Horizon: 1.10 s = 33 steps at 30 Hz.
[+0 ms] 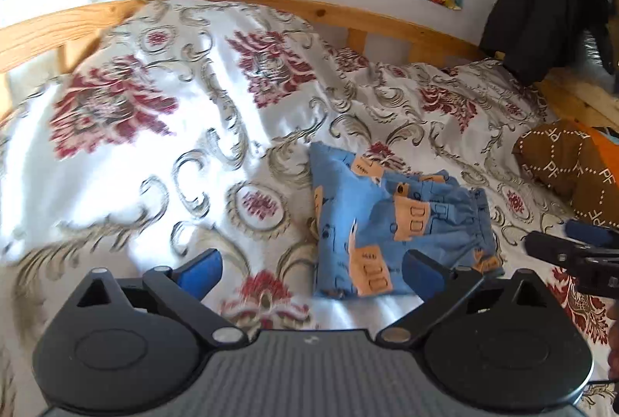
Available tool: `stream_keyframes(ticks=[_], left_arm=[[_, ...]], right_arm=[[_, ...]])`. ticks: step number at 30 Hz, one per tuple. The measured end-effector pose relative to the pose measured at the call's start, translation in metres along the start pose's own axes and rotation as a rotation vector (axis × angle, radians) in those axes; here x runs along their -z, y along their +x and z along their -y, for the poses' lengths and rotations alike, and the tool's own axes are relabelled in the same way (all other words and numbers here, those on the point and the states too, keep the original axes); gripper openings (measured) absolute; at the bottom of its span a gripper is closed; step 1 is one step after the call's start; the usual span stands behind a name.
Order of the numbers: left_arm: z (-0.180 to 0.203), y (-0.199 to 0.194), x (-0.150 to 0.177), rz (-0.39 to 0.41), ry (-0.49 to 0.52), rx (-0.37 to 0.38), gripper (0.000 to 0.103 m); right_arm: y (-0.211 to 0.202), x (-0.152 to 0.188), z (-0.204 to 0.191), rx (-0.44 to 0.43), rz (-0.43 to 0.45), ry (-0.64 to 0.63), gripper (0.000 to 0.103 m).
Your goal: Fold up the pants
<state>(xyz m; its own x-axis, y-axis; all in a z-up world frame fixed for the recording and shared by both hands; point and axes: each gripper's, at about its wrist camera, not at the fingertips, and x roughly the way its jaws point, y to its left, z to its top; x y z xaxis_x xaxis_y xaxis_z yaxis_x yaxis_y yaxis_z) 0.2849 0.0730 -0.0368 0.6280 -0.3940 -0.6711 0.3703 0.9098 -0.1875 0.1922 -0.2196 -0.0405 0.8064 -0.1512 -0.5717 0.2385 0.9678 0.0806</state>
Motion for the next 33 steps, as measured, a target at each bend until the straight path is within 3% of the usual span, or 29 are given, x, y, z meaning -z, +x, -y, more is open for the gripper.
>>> stream_keyframes(ticks=[8, 19, 23, 33], left_arm=[[0.01, -0.061, 0.036, 0.04, 0.009, -0.038, 0.103], [0.023, -0.118, 0.076, 0.005, -0.01, -0.059, 0.103], [0.028, -0.126, 0.086, 0.001, 0.0, -0.062, 0.103], [0.033, -0.121, 0.096, -0.029, 0.038, -0.107, 0.103]], right_arm=[[-0.059, 0.025, 0.008, -0.026, 0.02, 0.054, 0.102], [-0.121, 0.063, 0.001, -0.017, 0.045, 0.101, 0.102], [-0.134, 0.075, -0.003, -0.006, 0.072, 0.069, 0.102], [-0.139, 0.088, -0.004, 0.02, 0.04, 0.044, 0.102]])
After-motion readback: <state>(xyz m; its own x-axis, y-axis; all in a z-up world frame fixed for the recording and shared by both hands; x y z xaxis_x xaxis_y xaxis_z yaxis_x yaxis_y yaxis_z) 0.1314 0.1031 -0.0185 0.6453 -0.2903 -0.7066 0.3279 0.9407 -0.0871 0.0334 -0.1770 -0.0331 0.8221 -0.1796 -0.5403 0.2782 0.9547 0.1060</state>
